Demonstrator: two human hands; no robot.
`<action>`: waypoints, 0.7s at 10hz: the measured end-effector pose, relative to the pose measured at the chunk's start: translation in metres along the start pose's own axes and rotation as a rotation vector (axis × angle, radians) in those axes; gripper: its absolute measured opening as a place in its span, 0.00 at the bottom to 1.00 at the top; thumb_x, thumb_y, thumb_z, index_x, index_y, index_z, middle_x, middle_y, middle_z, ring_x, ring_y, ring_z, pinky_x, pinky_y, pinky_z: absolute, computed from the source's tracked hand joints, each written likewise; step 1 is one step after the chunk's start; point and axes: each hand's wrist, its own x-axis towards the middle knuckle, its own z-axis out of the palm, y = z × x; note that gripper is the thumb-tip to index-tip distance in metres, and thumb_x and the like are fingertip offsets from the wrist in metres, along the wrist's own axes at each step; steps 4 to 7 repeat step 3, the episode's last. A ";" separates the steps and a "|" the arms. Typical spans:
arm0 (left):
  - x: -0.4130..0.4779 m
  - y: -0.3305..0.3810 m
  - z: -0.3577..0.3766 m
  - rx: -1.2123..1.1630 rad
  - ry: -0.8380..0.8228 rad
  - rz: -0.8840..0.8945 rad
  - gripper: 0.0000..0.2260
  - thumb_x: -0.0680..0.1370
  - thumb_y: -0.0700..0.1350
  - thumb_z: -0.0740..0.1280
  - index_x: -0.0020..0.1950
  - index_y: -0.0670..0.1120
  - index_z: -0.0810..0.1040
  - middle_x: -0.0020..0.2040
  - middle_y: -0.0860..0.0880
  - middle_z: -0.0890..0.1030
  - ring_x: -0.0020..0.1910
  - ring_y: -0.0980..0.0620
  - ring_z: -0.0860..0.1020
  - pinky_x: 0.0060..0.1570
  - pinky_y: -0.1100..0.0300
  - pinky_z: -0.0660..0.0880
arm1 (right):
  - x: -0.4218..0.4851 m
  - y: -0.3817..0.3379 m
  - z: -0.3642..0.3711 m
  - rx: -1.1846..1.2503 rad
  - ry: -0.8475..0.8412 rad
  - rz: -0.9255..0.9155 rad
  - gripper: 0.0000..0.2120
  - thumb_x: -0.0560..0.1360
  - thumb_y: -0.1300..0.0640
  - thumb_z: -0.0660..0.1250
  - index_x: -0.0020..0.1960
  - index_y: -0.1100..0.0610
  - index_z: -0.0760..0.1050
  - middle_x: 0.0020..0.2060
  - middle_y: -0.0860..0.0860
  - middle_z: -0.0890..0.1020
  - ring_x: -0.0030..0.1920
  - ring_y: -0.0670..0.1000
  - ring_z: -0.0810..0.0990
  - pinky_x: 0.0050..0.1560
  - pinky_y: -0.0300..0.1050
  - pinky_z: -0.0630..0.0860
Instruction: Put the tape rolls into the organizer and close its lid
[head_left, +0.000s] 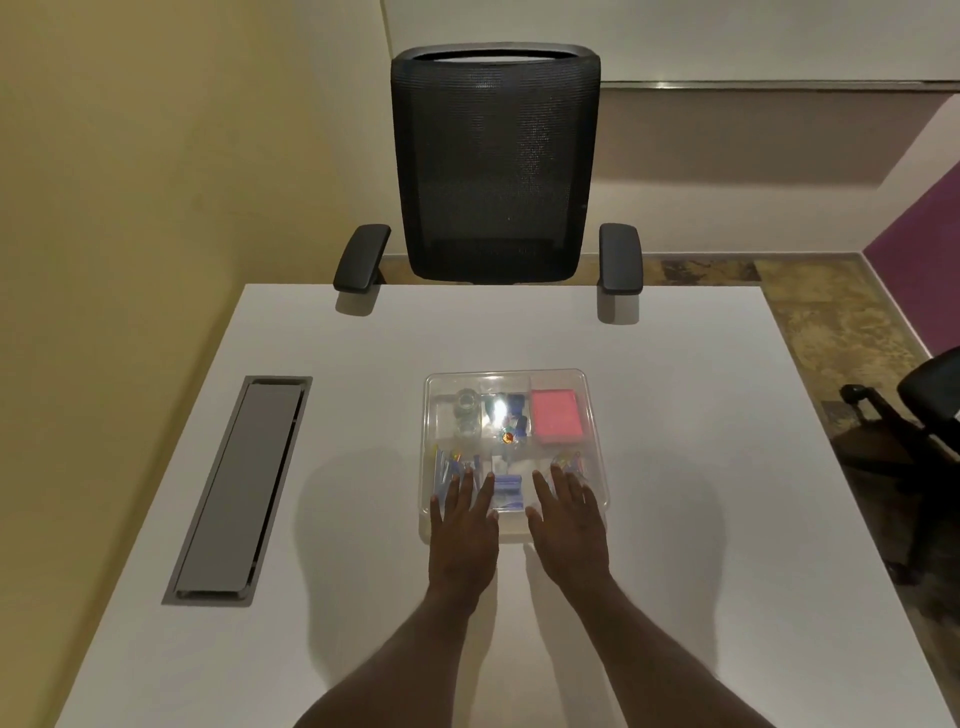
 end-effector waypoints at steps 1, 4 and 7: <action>-0.004 -0.001 -0.009 -0.017 0.024 0.017 0.27 0.89 0.55 0.51 0.88 0.55 0.47 0.88 0.52 0.44 0.88 0.46 0.41 0.81 0.47 0.31 | -0.005 0.000 -0.010 -0.030 -0.028 0.003 0.39 0.85 0.44 0.34 0.65 0.57 0.81 0.65 0.58 0.82 0.66 0.60 0.81 0.77 0.56 0.57; -0.008 0.004 -0.035 -0.034 0.194 0.091 0.26 0.87 0.50 0.64 0.85 0.48 0.64 0.85 0.46 0.61 0.85 0.39 0.61 0.81 0.40 0.49 | -0.015 -0.003 -0.017 -0.073 0.126 -0.012 0.33 0.86 0.47 0.40 0.66 0.58 0.81 0.66 0.58 0.81 0.66 0.59 0.80 0.74 0.59 0.68; -0.008 0.004 -0.035 -0.034 0.194 0.091 0.26 0.87 0.50 0.64 0.85 0.48 0.64 0.85 0.46 0.61 0.85 0.39 0.61 0.81 0.40 0.49 | -0.015 -0.003 -0.017 -0.073 0.126 -0.012 0.33 0.86 0.47 0.40 0.66 0.58 0.81 0.66 0.58 0.81 0.66 0.59 0.80 0.74 0.59 0.68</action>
